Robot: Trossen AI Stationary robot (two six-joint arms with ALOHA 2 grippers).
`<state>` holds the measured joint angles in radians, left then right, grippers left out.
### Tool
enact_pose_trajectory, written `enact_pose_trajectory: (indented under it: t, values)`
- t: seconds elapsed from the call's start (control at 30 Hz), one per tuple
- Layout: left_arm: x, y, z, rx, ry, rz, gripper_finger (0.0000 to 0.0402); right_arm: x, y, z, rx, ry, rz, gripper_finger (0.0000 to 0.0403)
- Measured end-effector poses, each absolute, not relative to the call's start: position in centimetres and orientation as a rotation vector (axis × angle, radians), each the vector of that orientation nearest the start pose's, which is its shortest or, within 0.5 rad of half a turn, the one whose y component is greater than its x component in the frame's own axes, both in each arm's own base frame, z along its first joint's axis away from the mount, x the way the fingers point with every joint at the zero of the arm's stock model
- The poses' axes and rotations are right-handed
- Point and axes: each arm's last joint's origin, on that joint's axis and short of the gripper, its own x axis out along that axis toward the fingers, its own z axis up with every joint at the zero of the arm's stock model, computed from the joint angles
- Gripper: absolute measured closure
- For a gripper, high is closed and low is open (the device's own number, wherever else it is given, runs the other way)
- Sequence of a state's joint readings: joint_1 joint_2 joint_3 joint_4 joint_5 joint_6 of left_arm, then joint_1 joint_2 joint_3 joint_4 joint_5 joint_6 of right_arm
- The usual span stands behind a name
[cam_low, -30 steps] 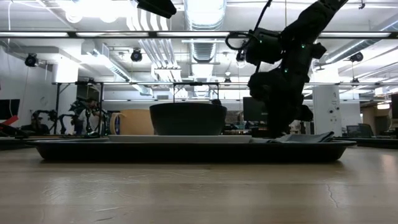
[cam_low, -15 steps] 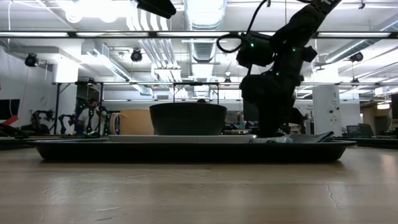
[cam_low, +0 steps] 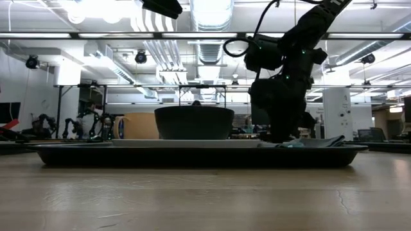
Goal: Set up tray
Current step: Put the blue fork on top of the gray table napkin on the black serving tray
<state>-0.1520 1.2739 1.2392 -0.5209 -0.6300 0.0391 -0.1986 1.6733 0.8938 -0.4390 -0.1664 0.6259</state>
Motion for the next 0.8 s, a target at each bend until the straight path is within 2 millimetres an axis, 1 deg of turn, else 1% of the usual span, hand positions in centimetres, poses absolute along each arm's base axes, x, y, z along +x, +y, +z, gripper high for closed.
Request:
enact_pose_trajectory:
  t: [0.13,0.3,0.4,0.57,0.8]
  values:
    - [26.7,-2.4,35.9,0.251,0.528,0.456,0.0140,29.7,-5.3,15.3,0.770,1.146,-0.381,0.0394]
    - [26.6,-2.4,35.8,0.245,0.539,0.457,0.0140,29.0,-5.4,15.5,0.712,1.244,-0.436,0.0394]
    - [26.5,-2.3,35.7,0.243,0.549,0.458,0.0140,28.7,-5.4,15.4,0.684,1.273,-0.468,0.0394]
    - [26.5,-2.3,35.7,0.240,0.550,0.458,0.0140,29.3,-5.2,15.6,0.699,1.224,-0.421,0.0394]
    - [26.5,-2.3,35.7,0.240,0.550,0.458,0.0140,29.6,-4.9,15.9,0.729,1.209,-0.394,0.0394]
